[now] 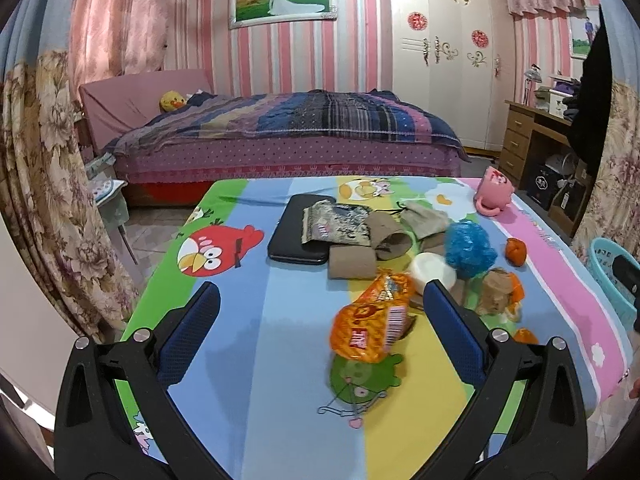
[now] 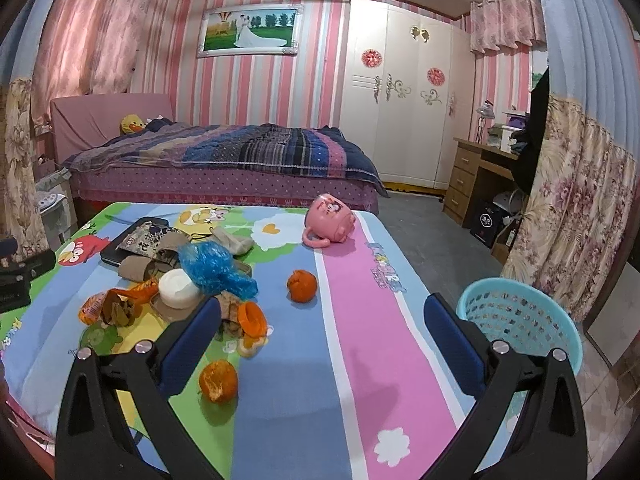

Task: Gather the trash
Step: 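Grasp the orange snack wrapper with the left gripper while the right grasps an orange peel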

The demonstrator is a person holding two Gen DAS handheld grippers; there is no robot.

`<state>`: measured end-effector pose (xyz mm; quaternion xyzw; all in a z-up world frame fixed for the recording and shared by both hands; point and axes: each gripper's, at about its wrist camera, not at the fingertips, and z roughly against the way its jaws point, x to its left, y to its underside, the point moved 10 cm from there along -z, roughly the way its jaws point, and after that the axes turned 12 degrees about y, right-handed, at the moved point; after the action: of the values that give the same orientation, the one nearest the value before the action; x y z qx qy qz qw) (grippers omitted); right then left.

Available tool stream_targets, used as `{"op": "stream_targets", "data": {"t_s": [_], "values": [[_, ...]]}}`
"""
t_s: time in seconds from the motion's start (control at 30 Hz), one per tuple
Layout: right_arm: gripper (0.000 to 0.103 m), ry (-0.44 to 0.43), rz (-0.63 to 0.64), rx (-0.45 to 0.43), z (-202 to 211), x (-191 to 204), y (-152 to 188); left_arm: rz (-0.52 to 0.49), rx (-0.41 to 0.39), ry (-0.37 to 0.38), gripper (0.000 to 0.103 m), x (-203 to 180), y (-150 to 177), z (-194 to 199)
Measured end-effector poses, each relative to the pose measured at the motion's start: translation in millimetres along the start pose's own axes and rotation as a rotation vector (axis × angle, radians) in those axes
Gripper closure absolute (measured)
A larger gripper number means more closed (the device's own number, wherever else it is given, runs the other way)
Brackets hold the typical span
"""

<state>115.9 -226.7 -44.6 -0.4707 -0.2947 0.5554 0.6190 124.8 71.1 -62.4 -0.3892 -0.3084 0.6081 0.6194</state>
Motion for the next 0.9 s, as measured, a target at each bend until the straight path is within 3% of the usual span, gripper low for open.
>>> {"op": "stream_targets", "data": {"t_s": [0.17,0.33,0.4,0.5,0.73,0.9], "values": [[0.004,-0.026,0.022,0.011,-21.0,14.7,-1.6,0.016,0.005,-0.043,0.005,23.4,6.2,-3.7],[0.004,-0.025,0.049,0.042,-42.5,14.5,20.3,0.021,0.032,-0.076,0.005,42.1,15.8,-14.5],[0.004,-0.016,0.051,0.074,-50.5,12.3,28.3,0.048,0.044,-0.056,0.005,44.2,19.7,-21.4],[0.004,-0.004,0.04,0.102,-56.7,5.5,36.5,0.071,0.076,0.009,0.005,35.4,28.5,-39.3],[0.004,0.029,0.044,0.124,-63.4,-0.8,41.5,0.003,0.14,0.081,0.005,-3.0,45.0,-72.6],[0.004,0.026,0.046,0.132,-64.0,3.2,42.4,-0.054,0.149,0.052,0.005,-14.7,47.0,-76.2]]}}
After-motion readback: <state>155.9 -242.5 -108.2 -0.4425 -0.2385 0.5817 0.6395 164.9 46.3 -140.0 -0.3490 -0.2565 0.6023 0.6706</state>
